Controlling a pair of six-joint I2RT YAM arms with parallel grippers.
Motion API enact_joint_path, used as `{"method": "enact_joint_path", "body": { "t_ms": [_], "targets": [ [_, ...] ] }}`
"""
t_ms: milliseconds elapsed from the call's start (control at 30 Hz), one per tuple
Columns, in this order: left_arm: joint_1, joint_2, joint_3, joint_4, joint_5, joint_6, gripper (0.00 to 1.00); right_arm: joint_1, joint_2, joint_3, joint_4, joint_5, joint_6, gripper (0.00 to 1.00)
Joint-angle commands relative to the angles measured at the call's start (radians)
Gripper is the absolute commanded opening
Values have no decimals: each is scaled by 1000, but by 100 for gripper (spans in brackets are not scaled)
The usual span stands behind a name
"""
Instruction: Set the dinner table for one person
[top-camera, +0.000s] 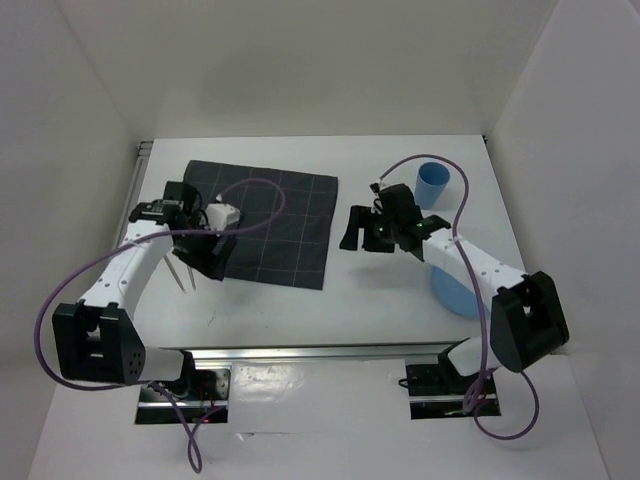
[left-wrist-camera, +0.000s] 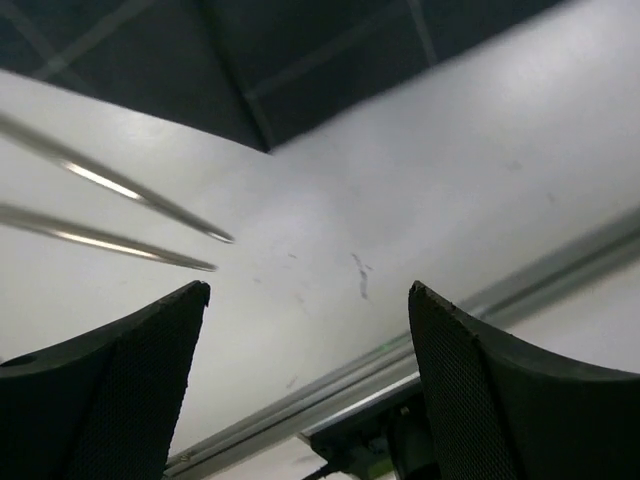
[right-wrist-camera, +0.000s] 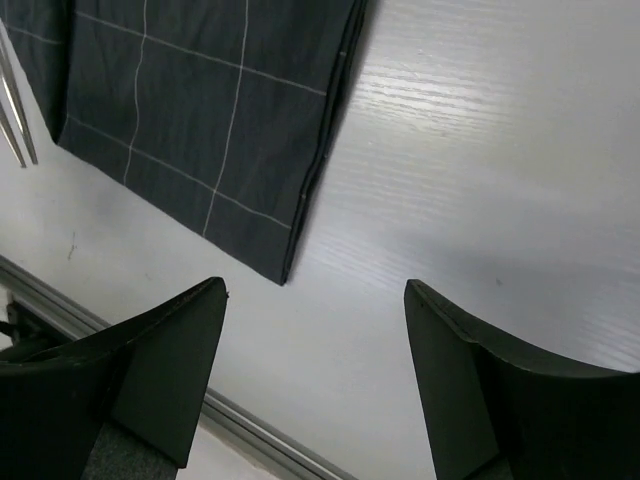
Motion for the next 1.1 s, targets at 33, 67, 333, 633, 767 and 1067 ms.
{"method": "enact_joint_path", "body": {
  "t_ms": [33, 67, 333, 633, 767, 1067],
  "targets": [
    [95, 98, 134, 134, -137, -142, 88, 23, 136, 76, 67, -28, 81, 77],
    [95, 159, 153, 147, -146, -169, 88, 61, 156, 76, 67, -13, 104, 76],
    [-54, 359, 294, 303, -273, -212, 95, 253, 378, 197, -41, 214, 171, 76],
    [-157, 661, 450, 392, -546, -222, 91, 323, 435, 171, -12, 231, 190, 68],
    [-157, 698, 444, 405, -599, -231, 78, 376, 461, 180, -12, 260, 190, 68],
    [-157, 686, 372, 463, -588, -231, 0, 350, 509, 173, 1, 228, 200, 14]
  ]
}}
